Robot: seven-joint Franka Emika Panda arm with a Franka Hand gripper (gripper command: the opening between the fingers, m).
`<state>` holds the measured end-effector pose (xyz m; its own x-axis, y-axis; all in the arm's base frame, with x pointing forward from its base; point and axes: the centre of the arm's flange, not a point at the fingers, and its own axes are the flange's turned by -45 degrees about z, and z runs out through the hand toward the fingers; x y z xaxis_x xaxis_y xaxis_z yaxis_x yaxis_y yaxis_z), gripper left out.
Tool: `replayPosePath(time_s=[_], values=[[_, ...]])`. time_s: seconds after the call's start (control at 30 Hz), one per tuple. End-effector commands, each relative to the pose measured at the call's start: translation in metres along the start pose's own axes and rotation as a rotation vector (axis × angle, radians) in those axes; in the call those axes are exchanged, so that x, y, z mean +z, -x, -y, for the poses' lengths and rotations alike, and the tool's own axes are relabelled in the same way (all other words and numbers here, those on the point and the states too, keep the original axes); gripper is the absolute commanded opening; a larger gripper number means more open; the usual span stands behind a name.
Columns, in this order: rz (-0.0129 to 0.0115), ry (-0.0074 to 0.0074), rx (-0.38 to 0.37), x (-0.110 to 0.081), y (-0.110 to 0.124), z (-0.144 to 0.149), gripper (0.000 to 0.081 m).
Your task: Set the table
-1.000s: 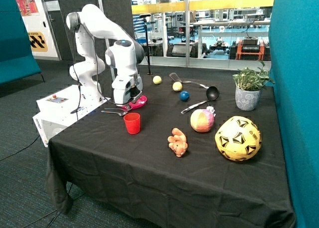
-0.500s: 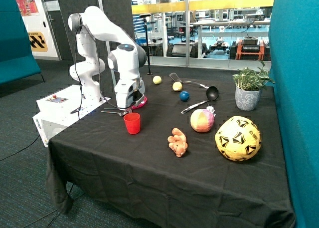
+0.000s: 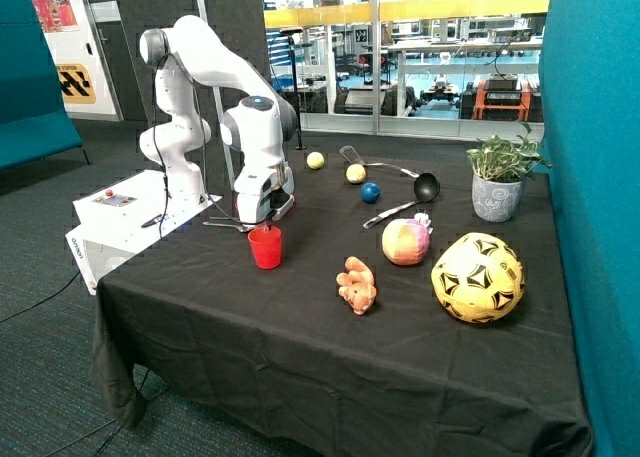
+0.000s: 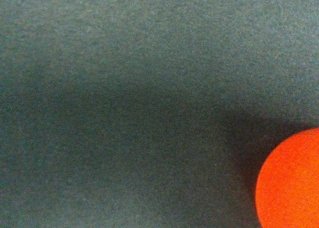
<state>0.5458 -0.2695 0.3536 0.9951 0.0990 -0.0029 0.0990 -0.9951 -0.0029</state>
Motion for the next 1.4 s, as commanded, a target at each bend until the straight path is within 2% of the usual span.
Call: replayPosePath(time_s=[0.0,0.17,0.27,0.3,0.33,0.4,1.37], values=[[-0.0029,0.0029,0.013,0.014,0.000,-0.003,0.0378],[-0.0029,0.0029,0.015,0.018,-0.001,-0.002,0.0350],[-0.0029,0.0029,0.015,0.021,-0.002,0.000,0.0277],[-0.0029,0.0029,0.015,0.022,-0.002,0.002,0.0138],[-0.0029,0.0029,0.013,0.022,-0.002,0.003,0.0069],[-0.0029,0.0029,0.012,0.023,-0.002,0.004,0.0017],[-0.0029,0.0029,0.008,0.028,0.001,0.008,0.0000]])
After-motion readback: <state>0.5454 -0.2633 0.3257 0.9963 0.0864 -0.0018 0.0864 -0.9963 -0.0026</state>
